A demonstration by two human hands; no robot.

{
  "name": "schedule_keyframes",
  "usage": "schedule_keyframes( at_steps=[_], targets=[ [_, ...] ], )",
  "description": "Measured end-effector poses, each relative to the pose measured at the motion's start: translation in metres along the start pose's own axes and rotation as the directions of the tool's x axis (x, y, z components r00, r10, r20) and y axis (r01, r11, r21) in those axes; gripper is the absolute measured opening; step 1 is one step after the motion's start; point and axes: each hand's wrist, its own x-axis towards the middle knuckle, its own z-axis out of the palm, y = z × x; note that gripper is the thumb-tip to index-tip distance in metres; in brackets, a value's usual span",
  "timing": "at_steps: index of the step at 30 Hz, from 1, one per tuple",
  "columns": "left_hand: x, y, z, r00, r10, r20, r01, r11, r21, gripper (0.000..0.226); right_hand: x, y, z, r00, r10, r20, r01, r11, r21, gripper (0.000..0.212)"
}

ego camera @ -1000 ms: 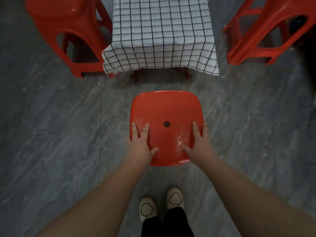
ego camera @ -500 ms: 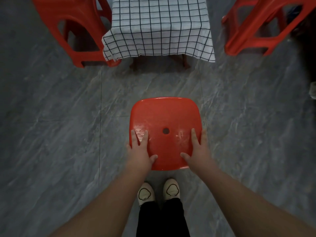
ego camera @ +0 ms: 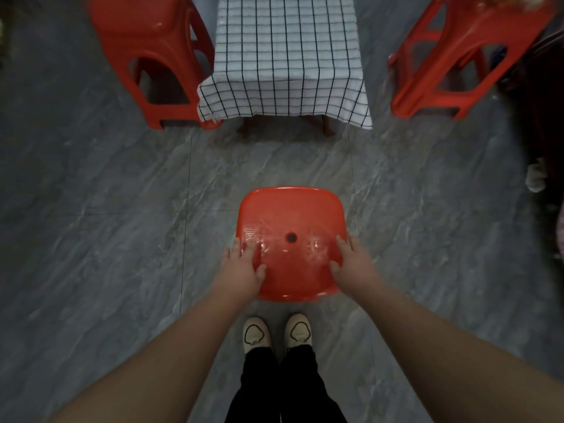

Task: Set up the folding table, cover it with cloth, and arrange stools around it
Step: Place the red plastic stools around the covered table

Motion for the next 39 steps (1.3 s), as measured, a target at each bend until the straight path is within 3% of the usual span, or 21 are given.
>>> schedule_keyframes(
  at_steps=[9,15,24,32,39],
  targets=[
    [-0.147,0.029,-0.143,0.958,0.178,-0.223,-0.153,0.980,0.126,0.070,-0.149,-0.075,-0.129,0.961,-0.247,-0.121,0.220,0.955,-0.198,0.068],
    [-0.252,0.046,-0.200,0.903,0.214,-0.373,-0.152,0.970,0.188,0.070,-0.254,-0.114,-0.181,0.913,-0.365,-0.184,0.306,0.909,-0.283,0.070],
    [-0.289,0.017,-0.252,0.912,0.122,-0.391,-0.072,0.988,0.140,0.072,-0.291,-0.184,-0.204,0.863,-0.475,-0.170,0.409,0.857,-0.314,0.070],
    [-0.281,-0.089,-0.336,0.846,-0.003,-0.534,0.049,0.996,0.072,0.080,-0.262,-0.333,-0.186,0.782,-0.613,-0.112,0.540,0.756,-0.370,0.069],
    [-0.261,-0.233,-0.430,0.865,-0.098,-0.492,0.139,0.989,0.047,0.072,-0.235,-0.517,-0.115,0.730,-0.677,-0.096,0.596,0.699,-0.395,0.073]
  ],
)
